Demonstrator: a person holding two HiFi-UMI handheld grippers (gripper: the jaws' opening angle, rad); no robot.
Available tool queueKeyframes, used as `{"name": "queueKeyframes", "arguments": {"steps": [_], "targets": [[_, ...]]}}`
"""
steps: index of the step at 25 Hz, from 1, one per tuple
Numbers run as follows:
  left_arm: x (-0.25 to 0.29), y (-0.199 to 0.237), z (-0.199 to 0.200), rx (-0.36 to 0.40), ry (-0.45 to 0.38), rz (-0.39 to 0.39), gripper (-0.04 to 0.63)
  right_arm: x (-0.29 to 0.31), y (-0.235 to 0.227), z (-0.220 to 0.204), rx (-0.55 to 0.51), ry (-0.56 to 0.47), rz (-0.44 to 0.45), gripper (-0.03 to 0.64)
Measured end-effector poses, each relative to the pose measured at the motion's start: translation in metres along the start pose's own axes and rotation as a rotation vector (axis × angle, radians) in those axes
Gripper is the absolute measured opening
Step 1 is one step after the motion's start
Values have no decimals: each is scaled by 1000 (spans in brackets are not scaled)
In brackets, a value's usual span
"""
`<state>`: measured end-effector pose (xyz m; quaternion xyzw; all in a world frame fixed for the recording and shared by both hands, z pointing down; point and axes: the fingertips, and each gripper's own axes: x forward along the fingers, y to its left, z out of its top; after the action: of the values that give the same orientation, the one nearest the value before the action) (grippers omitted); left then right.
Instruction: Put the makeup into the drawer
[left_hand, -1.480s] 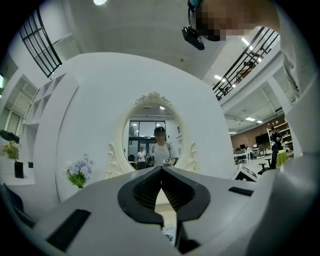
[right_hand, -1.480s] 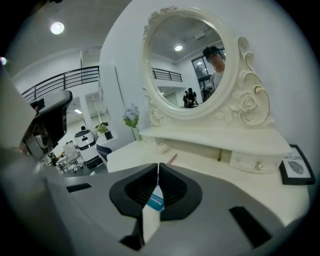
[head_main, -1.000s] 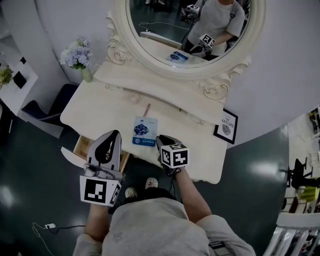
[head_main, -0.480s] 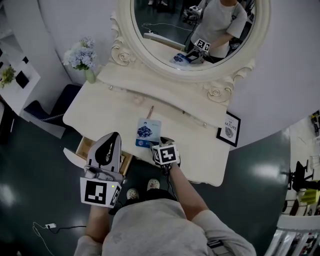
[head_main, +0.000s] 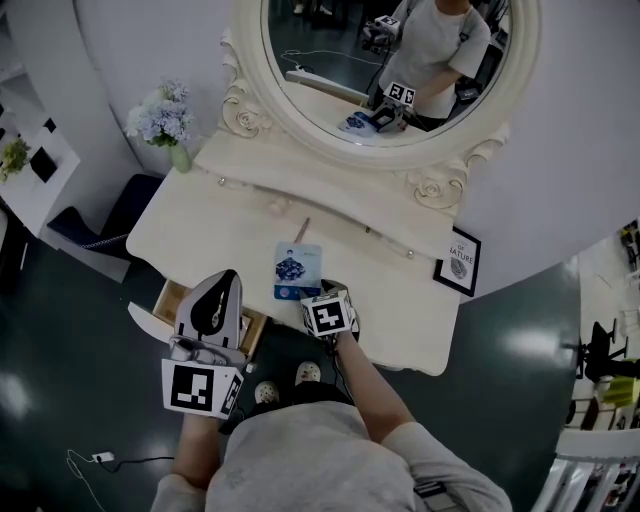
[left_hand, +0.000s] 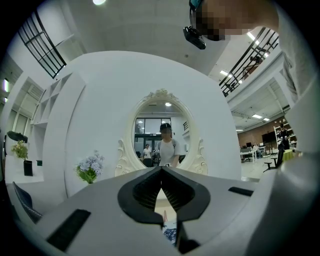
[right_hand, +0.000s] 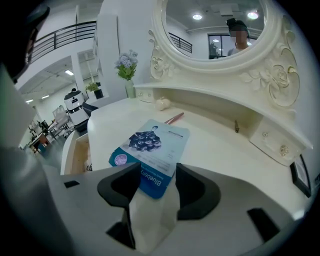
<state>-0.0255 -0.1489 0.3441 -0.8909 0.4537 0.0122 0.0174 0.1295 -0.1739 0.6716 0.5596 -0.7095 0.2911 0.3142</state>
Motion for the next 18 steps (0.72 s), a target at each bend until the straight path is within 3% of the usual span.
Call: {"name": "queueKeyframes", "arguments": {"steps": [7,9,12,18], "targets": [[-1,2,2,-3,-4,-1,14,-1,0,3,-16,18,1,172],[-3,3,3,-2,-5,1,14,-2,6,2,-34,25,1,45],[-6,5,5,2,-11,5,14,-6,12,1,-90,35,-19,29],[-13,12,7,7,-14,21,14,-15,15,-2,-52,6,13,28]]}}
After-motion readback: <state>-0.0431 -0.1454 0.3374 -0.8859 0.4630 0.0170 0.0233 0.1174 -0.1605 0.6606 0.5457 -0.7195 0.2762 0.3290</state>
